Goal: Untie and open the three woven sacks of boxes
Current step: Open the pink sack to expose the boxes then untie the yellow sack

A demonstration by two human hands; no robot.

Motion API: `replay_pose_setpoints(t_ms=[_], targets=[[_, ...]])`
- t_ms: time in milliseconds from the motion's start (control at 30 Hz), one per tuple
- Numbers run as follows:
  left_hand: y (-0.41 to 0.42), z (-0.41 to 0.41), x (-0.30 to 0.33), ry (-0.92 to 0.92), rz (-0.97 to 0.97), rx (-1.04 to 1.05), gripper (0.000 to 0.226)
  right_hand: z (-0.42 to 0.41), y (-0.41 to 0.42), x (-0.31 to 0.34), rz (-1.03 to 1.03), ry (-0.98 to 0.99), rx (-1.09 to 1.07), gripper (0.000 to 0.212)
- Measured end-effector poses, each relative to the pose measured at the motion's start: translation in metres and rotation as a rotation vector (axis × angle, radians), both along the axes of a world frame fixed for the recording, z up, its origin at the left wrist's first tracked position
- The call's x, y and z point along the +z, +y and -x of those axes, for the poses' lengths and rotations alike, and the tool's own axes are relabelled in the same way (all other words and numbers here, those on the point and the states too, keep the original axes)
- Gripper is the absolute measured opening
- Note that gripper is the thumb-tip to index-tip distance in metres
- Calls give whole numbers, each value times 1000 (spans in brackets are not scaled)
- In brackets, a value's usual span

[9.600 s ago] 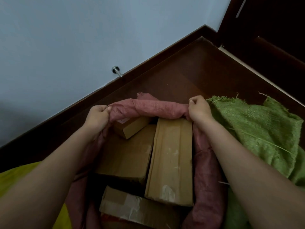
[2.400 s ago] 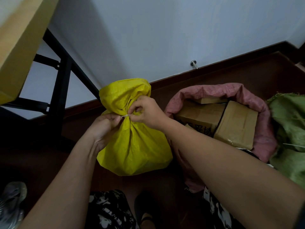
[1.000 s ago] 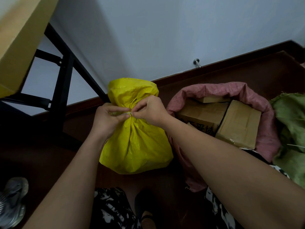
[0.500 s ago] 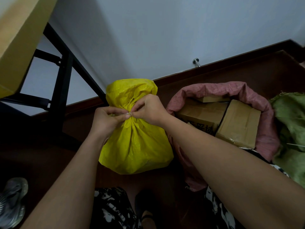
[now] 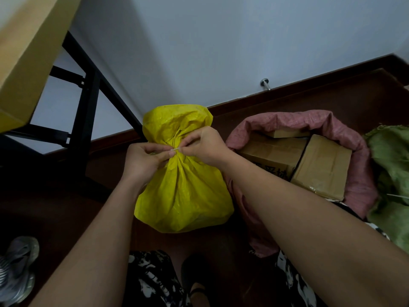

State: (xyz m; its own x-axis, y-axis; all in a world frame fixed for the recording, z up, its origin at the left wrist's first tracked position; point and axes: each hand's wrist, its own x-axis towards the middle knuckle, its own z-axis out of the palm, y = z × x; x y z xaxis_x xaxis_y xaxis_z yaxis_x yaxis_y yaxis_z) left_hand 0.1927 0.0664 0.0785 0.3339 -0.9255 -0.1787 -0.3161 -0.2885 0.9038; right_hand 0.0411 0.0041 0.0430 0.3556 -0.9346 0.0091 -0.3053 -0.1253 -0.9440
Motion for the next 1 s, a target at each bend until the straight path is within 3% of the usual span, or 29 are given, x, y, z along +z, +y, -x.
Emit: replay_pose_setpoints(t_ms=[367, 833, 1000], targets=[[-2, 8, 3, -24, 29, -23, 11, 0, 11, 15, 289, 313, 11, 8], [-3, 5, 5, -22, 42, -8, 10, -3, 7, 5, 49, 101, -130, 4], [-2, 8, 7, -18, 69, -8, 11, 4, 10, 18, 183, 177, -5, 15]])
